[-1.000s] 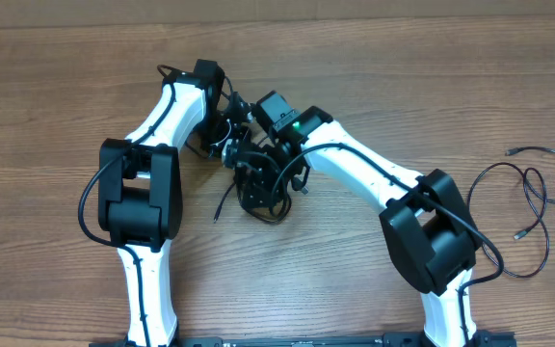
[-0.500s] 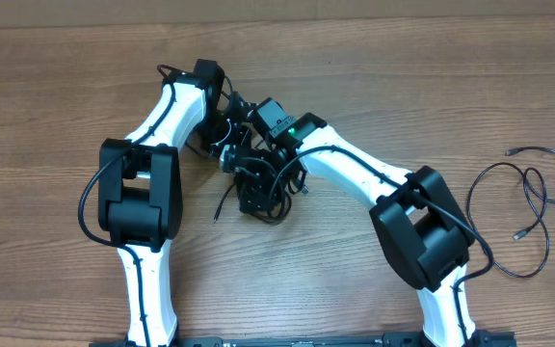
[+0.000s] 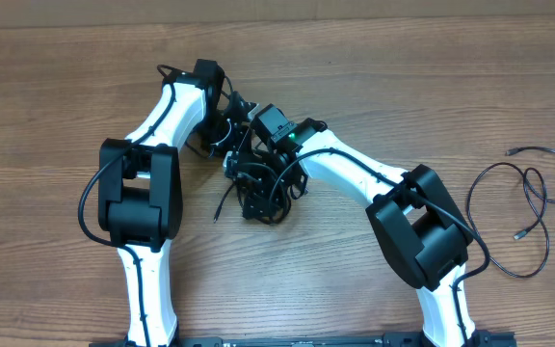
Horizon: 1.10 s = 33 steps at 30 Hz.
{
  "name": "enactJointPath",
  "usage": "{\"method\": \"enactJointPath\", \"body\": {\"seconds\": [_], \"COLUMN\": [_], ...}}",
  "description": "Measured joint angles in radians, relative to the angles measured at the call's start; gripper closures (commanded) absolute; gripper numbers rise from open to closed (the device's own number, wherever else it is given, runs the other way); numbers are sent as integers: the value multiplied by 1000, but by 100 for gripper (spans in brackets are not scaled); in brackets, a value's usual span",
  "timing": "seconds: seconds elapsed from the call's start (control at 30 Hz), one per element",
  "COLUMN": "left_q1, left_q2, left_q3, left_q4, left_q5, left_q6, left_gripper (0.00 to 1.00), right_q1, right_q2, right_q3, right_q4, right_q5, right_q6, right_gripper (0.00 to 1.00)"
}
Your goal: Untangle cables
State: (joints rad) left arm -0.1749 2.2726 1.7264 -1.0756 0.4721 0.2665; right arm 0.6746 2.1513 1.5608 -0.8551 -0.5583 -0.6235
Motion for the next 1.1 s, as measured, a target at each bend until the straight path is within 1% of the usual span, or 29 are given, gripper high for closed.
{"method": "enactJointPath", "body": {"seconds": [0.07, 0.2, 0.43, 0.63, 0.7, 0.73, 0.97, 1.1], "left_q1": [0, 0, 0, 0, 0, 0, 0, 0], "left_q2": [0, 0, 0, 0, 0, 0, 0, 0], "left_q3": [0, 0, 0, 0, 0, 0, -1, -1], "left_q4": [2, 6, 6, 3, 0, 0, 9, 18], "left_q5": [0, 0, 0, 1, 4, 4, 4, 3], "left_q6": [0, 0, 0, 0, 2, 3, 3, 3], "left_gripper": [84, 84, 84, 84, 84, 84, 84, 84], "right_q1": [0, 0, 0, 0, 0, -1, -1, 1], "right_q2": [0, 0, 0, 0, 0, 0, 0, 0], "right_q3": [0, -2, -4, -40, -51, -53, -58, -58], "right_q4": [23, 53, 23, 24, 19, 16, 13, 17], "right_q5": [-3, -3, 1, 3, -11, -18, -74, -93], "right_q6": [0, -1, 2, 2, 3, 7, 99, 169], "right_gripper": [40, 40, 40, 40, 51, 53, 58, 58]}}
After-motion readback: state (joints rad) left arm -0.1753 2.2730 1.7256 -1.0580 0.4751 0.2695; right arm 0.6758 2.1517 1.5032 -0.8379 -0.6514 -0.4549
